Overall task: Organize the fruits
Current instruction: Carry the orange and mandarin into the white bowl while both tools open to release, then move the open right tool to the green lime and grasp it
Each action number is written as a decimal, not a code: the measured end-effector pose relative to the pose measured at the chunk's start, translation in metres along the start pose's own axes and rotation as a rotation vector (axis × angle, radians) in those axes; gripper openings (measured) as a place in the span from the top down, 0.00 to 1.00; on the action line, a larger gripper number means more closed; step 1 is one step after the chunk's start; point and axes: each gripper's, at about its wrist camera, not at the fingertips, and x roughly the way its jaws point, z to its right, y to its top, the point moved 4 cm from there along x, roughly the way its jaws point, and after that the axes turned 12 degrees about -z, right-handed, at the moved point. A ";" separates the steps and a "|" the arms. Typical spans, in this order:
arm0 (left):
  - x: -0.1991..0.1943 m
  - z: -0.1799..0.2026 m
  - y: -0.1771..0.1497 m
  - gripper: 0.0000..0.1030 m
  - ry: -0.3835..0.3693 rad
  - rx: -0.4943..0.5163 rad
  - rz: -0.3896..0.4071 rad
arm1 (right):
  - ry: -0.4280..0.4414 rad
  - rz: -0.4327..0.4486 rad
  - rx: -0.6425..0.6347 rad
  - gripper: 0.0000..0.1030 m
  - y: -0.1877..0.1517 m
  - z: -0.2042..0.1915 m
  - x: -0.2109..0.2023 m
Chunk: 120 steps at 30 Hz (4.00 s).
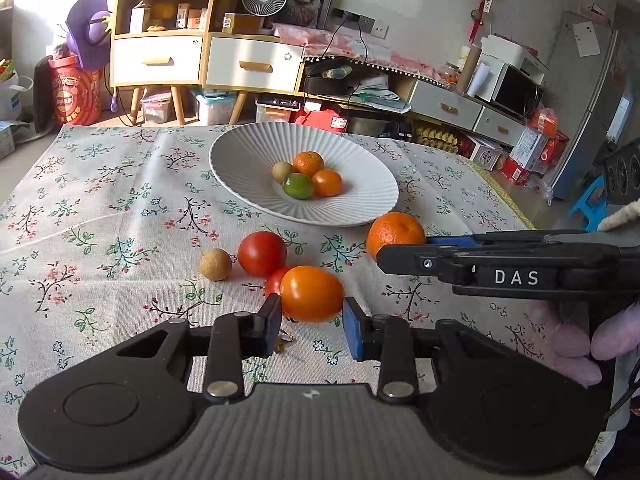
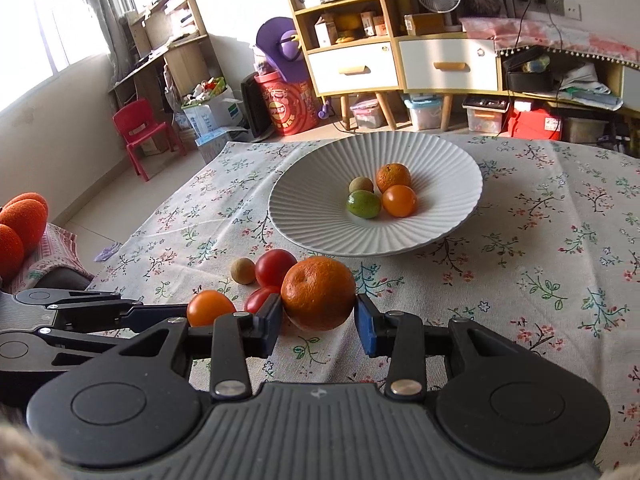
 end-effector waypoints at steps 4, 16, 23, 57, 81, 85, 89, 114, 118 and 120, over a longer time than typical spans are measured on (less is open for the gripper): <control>-0.001 0.004 0.010 0.66 0.008 -0.002 0.024 | -0.003 0.030 0.020 0.65 0.009 0.006 -0.004; 0.013 0.018 0.041 0.66 -0.023 -0.041 0.059 | -0.012 0.082 0.094 0.65 0.041 0.035 -0.002; 0.039 0.013 0.053 0.66 0.008 -0.086 0.018 | 0.006 0.068 0.093 0.65 0.055 0.056 0.011; 0.095 0.026 0.084 0.64 0.095 -0.047 -0.009 | -0.066 0.003 -0.100 0.65 0.080 0.070 0.055; 0.023 0.019 0.054 0.10 0.148 0.081 0.033 | -0.103 0.023 -0.005 0.12 0.060 0.045 -0.002; 0.014 0.012 0.042 0.05 0.155 0.064 0.023 | -0.121 0.016 0.007 0.07 0.047 0.038 -0.009; 0.006 0.008 0.032 0.01 0.156 0.054 0.024 | -0.121 0.003 0.023 0.06 0.033 0.031 -0.012; -0.016 -0.023 -0.040 0.00 0.141 0.079 0.008 | -0.055 -0.072 -0.086 0.03 -0.054 -0.011 -0.006; -0.015 -0.027 -0.047 0.00 0.160 0.101 0.000 | -0.028 -0.075 -0.125 0.03 -0.062 -0.022 -0.007; -0.015 -0.031 -0.050 0.00 0.158 0.092 -0.009 | -0.010 -0.070 -0.143 0.03 -0.066 -0.029 -0.008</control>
